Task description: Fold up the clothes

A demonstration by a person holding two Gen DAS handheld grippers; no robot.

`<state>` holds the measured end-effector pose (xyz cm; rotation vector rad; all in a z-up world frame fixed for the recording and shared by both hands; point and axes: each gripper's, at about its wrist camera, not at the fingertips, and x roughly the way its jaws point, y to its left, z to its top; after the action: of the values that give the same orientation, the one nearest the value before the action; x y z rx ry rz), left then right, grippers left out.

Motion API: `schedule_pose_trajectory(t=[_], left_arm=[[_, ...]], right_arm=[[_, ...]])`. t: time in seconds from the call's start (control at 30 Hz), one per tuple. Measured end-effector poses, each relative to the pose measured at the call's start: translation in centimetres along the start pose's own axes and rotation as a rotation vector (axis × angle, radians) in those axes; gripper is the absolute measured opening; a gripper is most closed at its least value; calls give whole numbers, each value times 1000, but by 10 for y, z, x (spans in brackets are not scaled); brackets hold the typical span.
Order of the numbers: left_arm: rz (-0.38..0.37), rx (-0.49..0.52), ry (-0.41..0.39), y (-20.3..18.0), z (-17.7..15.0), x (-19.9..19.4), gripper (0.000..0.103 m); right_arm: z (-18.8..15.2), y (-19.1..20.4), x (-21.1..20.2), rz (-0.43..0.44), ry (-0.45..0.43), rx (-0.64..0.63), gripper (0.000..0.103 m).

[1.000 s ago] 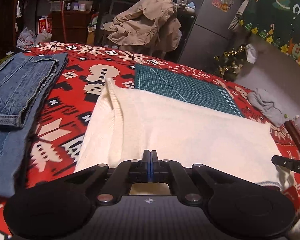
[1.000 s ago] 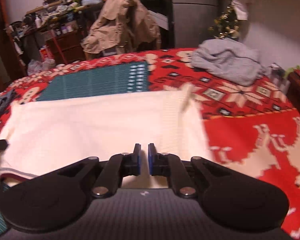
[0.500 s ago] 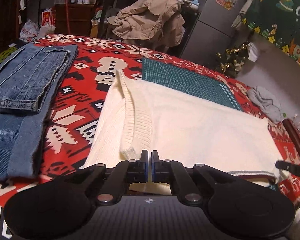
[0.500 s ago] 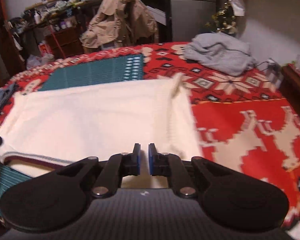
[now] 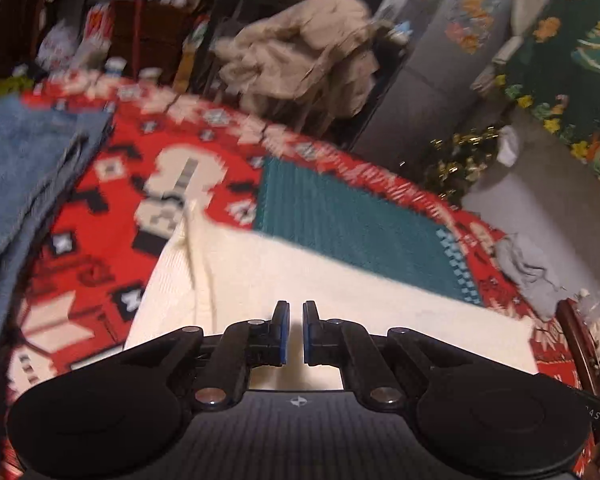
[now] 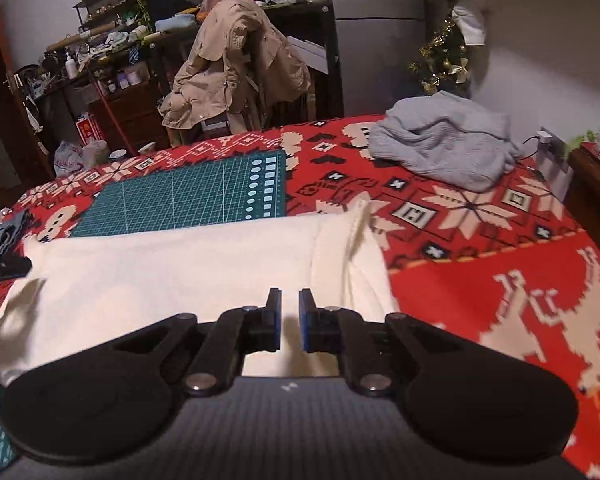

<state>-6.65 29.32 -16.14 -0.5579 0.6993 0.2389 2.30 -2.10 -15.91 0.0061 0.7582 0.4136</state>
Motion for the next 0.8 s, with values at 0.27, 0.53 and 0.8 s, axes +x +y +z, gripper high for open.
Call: schedule_pose_trajectory(t=[0.27,0.53,0.8], left_arm=[[-24,-9,51,18,-28,-32,2],[-8,86,66,12,-55,-63,3],[-58,159,25,-9,-56,-64,4]], right_arm=[[-15,-4,-1,10,48,-16,9],[-34,-12,-31,32,83,-45,8],[-33,-5,-47,54,47,-60,9]])
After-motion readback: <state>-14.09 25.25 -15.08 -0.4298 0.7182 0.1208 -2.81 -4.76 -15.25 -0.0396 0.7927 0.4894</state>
